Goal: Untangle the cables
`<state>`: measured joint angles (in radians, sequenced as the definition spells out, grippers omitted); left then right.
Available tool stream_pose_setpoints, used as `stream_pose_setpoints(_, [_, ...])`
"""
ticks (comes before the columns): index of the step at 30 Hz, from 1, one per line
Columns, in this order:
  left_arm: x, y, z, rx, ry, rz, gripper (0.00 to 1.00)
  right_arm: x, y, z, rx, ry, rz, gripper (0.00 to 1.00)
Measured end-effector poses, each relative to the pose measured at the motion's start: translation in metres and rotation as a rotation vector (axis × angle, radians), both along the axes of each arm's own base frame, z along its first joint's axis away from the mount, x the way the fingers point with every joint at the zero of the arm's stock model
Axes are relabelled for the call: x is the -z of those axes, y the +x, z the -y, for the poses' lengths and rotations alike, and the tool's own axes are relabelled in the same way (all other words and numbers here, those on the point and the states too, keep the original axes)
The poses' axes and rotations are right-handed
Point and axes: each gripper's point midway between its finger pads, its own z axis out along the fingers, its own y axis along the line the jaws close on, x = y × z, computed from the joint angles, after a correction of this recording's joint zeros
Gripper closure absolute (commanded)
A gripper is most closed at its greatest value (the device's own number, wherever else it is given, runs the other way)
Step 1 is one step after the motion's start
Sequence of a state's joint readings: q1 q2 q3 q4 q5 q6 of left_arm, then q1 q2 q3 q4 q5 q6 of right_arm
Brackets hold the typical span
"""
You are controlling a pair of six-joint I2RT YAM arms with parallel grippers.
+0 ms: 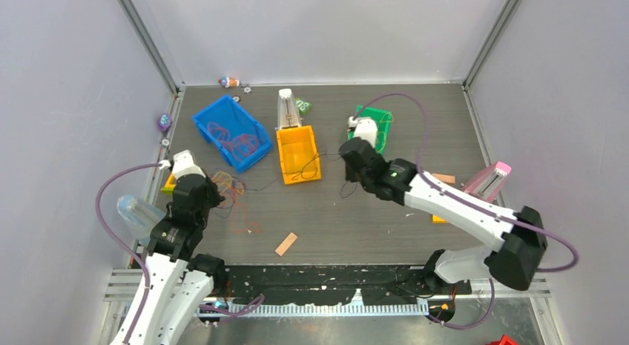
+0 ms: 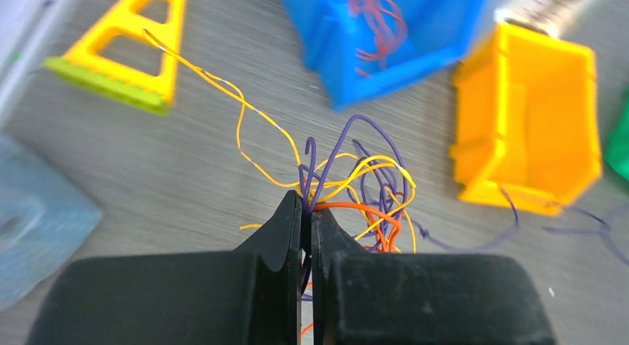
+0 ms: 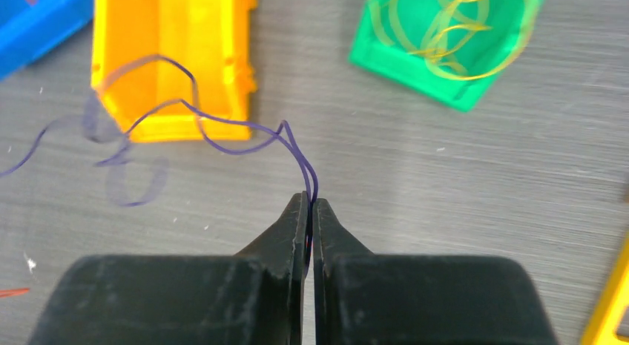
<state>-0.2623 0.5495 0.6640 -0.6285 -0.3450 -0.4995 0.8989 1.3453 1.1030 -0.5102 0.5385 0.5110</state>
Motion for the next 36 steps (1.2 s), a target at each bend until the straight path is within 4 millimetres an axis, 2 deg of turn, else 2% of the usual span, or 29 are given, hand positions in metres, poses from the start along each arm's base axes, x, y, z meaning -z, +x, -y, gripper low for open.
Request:
stream_pose_setpoints(2, [0.001,-0.004,-0.018,-0.096,0.007,-0.004,1.00,-0.015,0.007,0.022,0.046,0.010,0.025,0.95])
stream_pose_setpoints(5, [0.003,-0.007,-0.036,-0.192,0.000,-0.010,1.00,-0.039,0.013,0.068,0.134,0.019,0.070,0.95])
stream_pose_setpoints(9, [0.007,-0.009,-0.043,-0.241,-0.014,-0.028,1.00,-0.071,0.010,0.119,0.226,0.031,0.142,0.95])
stream_pose_setpoints(11, [0.010,-0.010,-0.044,-0.251,-0.020,-0.042,1.00,-0.082,0.007,0.134,0.250,0.035,0.173,0.95])
stream_pose_setpoints(13, [0.012,-0.010,-0.046,-0.266,-0.024,-0.049,1.00,-0.087,0.004,0.144,0.263,0.028,0.187,0.95])
stream_pose_setpoints(18, [0.016,-0.018,-0.060,-0.358,-0.032,-0.069,1.00,-0.083,0.001,0.167,0.320,-0.034,0.170,0.95])
stream_pose_setpoints(22, [0.020,-0.023,-0.072,-0.426,-0.041,-0.085,1.00,-0.088,0.000,0.206,0.454,-0.075,0.194,0.95])
stream_pose_setpoints(25, [0.021,-0.025,-0.074,-0.446,-0.051,-0.092,1.00,-0.097,-0.010,0.242,0.580,-0.095,0.234,0.95])
stream_pose_setpoints(27, [0.022,-0.026,-0.074,-0.448,-0.053,-0.094,1.00,-0.100,-0.019,0.255,0.626,-0.100,0.255,0.95])
stream_pose_setpoints(31, [0.022,-0.024,-0.069,-0.418,-0.065,-0.094,1.00,-0.100,-0.023,0.253,0.594,-0.078,0.268,0.95])
stream_pose_setpoints(36, [0.010,-0.013,-0.046,-0.247,-0.090,-0.045,1.00,-0.093,-0.012,0.215,0.393,0.012,0.241,0.95])
